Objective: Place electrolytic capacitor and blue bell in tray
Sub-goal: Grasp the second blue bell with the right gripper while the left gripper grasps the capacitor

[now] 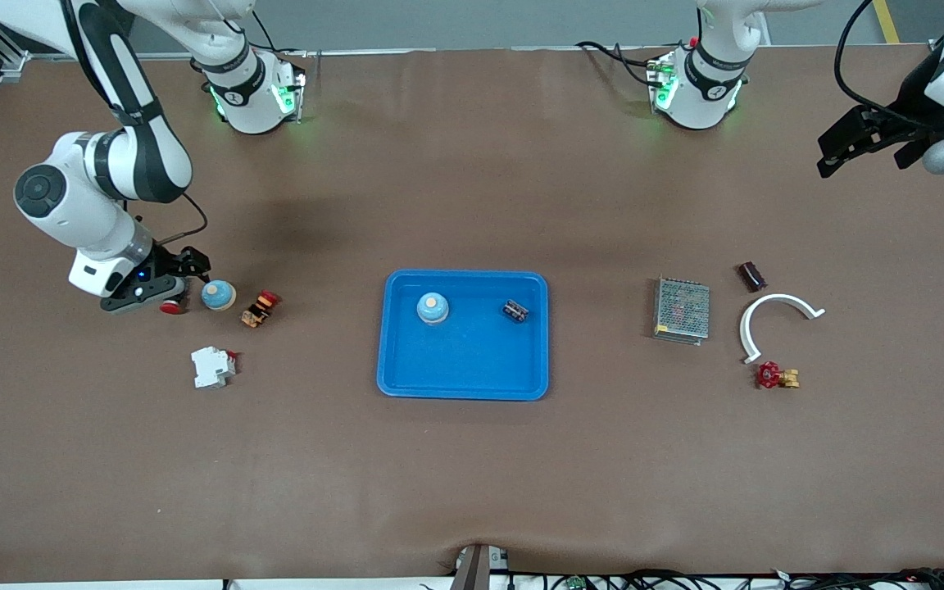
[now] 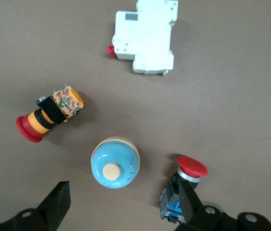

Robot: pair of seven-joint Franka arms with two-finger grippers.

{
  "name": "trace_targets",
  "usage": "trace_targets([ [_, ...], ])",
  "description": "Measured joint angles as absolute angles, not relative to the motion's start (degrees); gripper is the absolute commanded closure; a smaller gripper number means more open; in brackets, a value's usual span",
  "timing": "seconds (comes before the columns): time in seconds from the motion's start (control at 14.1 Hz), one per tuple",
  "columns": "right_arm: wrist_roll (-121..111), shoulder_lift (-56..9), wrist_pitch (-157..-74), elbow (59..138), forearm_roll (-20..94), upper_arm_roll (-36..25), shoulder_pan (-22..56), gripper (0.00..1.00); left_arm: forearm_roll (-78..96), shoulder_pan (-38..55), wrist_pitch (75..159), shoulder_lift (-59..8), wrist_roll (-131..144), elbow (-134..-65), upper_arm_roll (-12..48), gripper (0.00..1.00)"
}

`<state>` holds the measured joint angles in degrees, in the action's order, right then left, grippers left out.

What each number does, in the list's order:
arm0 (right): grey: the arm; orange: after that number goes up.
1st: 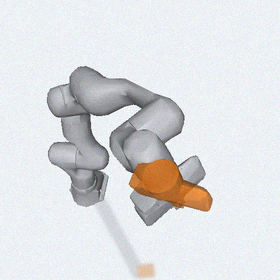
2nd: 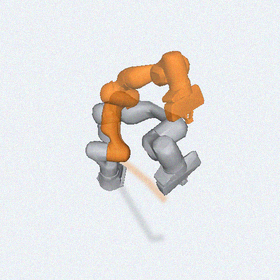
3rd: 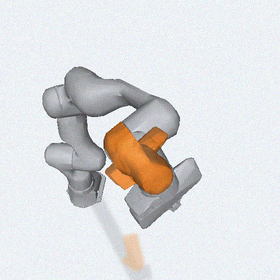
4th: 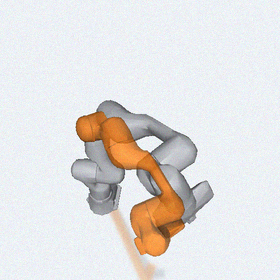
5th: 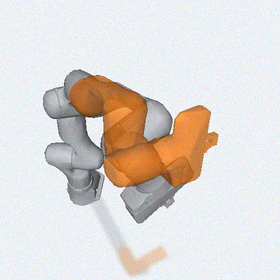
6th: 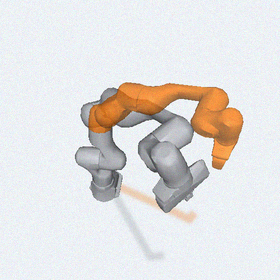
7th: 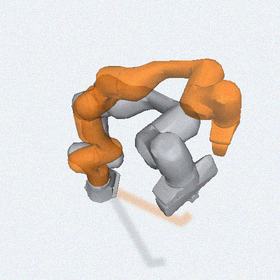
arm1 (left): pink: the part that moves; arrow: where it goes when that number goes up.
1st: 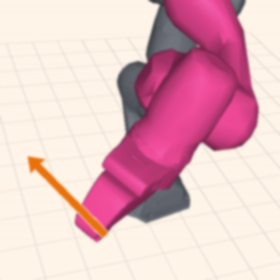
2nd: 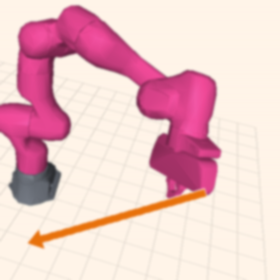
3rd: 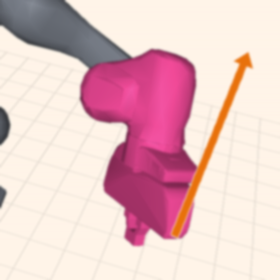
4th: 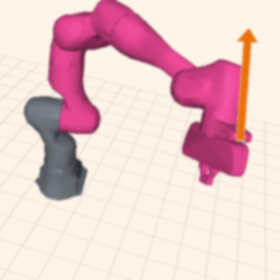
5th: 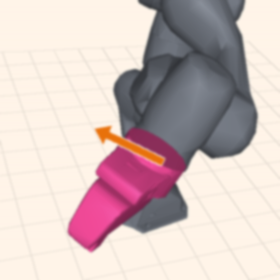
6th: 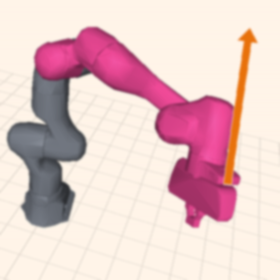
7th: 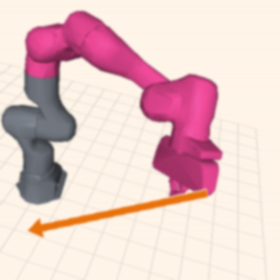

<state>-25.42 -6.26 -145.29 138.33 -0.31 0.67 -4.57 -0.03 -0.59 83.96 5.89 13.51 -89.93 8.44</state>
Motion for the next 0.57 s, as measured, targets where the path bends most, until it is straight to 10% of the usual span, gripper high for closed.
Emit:
trace_targets([
  [0.57, -25.42, -13.66, -152.83, 139.38, -0.31, 0.92, -4.47, 0.00, -0.03, -0.54, 83.83, 5.87, 13.42, -89.83, 8.56, 0.00],
])
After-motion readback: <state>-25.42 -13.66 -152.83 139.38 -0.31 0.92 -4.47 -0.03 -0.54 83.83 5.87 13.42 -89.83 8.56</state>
